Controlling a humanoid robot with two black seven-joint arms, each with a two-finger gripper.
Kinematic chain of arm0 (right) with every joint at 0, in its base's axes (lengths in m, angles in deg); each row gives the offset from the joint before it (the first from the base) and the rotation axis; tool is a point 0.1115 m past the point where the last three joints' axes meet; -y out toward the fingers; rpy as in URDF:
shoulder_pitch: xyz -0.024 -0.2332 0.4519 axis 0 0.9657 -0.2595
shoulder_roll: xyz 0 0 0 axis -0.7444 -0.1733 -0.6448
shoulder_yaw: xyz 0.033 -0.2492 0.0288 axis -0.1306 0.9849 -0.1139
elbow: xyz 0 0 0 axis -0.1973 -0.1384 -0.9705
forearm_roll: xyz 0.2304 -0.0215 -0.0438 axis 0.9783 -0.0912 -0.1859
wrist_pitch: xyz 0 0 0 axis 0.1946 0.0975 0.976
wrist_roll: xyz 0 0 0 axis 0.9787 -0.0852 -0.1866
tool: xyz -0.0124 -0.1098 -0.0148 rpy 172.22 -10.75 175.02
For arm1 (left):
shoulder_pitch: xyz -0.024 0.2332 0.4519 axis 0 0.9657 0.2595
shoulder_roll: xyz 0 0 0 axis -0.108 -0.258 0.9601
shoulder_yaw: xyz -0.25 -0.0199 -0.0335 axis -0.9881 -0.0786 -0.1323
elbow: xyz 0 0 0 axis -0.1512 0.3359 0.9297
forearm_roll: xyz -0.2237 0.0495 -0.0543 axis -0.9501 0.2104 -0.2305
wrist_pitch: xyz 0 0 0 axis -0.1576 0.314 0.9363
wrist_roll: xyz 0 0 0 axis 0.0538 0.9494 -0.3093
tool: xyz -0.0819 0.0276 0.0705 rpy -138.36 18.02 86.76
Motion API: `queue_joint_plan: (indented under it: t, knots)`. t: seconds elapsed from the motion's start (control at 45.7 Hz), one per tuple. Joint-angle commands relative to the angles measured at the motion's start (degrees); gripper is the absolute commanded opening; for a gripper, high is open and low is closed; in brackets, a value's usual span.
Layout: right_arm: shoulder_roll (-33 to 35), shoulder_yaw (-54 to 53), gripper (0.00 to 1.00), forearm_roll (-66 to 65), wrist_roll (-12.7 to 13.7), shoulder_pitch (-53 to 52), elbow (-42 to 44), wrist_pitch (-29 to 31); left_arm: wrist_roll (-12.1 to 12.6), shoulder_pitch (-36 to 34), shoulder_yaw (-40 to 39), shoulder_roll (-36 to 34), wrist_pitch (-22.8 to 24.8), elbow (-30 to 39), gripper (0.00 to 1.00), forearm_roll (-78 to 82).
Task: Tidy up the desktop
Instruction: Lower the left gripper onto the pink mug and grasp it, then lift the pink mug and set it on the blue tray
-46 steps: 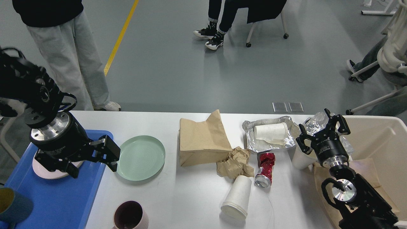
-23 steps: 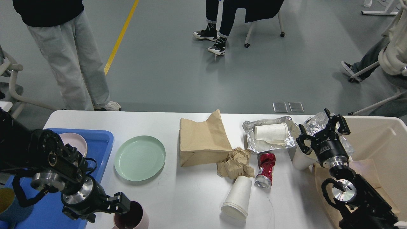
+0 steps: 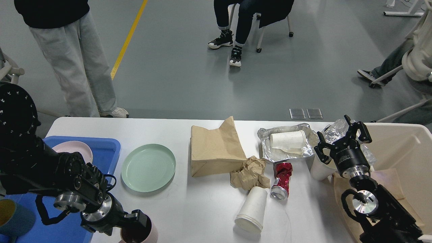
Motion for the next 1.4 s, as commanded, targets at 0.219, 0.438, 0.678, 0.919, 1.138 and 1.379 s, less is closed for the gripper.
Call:
queue_joint_plan:
  t: [0.219, 0.438, 0.678, 0.919, 1.138, 1.379]
  knots:
    - [0.0, 0.0, 1.0, -0.07, 0.0, 0.0, -0.01, 0.0, -0.08, 1.41, -0.11, 0.26, 0.01, -1.31, 0.64, 0.27]
    - [0.0, 0.0, 1.0, 0.01, 0.0, 0.0, -0.01, 0.0, 0.35, 1.5, -0.02, 0.17, -0.52, -1.4, 0.39, 0.27]
    - [0.0, 0.0, 1.0, 0.01, 0.0, 0.0, -0.01, 0.0, 3.87, 1.94, -0.9, 0.35, -0.52, -1.4, 0.23, 1.32]
    - [0.0, 0.0, 1.0, 0.01, 0.0, 0.0, -0.01, 0.0, 4.13, 1.86, -0.99, 0.17, -0.08, -1.48, 0.06, 3.43]
    - [0.0, 0.0, 1.0, 0.01, 0.0, 0.0, -0.01, 0.0, 4.22, 1.33, -0.99, -0.44, 1.15, -1.4, 0.0, 3.52]
    - [0.0, 0.0, 1.0, -0.07, 0.0, 0.0, -0.01, 0.0, 4.05, -2.8, -0.02, -3.16, 3.52, -0.43, 0.0, 3.69]
